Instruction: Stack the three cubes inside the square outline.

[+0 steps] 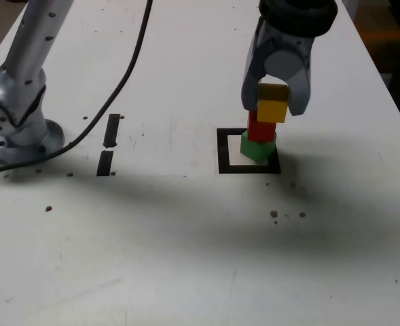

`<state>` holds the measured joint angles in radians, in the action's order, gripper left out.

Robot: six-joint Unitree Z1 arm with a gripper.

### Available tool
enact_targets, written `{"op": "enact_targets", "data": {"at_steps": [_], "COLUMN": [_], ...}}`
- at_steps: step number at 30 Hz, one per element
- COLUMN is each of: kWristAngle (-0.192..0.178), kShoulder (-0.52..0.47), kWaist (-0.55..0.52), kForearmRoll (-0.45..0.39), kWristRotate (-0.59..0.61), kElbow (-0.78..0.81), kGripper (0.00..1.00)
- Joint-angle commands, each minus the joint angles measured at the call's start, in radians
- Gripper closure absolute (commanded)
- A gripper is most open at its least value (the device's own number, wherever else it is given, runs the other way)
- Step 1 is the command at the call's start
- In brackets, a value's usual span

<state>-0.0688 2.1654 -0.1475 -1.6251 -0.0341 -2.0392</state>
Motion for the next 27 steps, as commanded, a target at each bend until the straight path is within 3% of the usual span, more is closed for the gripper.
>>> {"op": "enact_targets", "data": {"at_steps": [1,7,13,18,22,27], "kWristAngle": [0.002,-0.018,-0.099,-0.135,-0.130,-0.083], "kShoulder": [0.005,-0.026,-0.161,-0.201,-0.193,-0.187], "kWaist": [0.002,0.002,0.048,0.130,0.179,0.261], "kForearmRoll": [-0.014,-0.015,-0.014,0.001,0.065,0.255], "kWristRotate": [0.004,0.013,-0.025,-0.080,-0.090,-0.115], "kElbow": [-0.001,0.006,0.067,0.146,0.239,0.425], "kGripper": [0.68,0.75,0.76,0.75,0.75,0.75]}}
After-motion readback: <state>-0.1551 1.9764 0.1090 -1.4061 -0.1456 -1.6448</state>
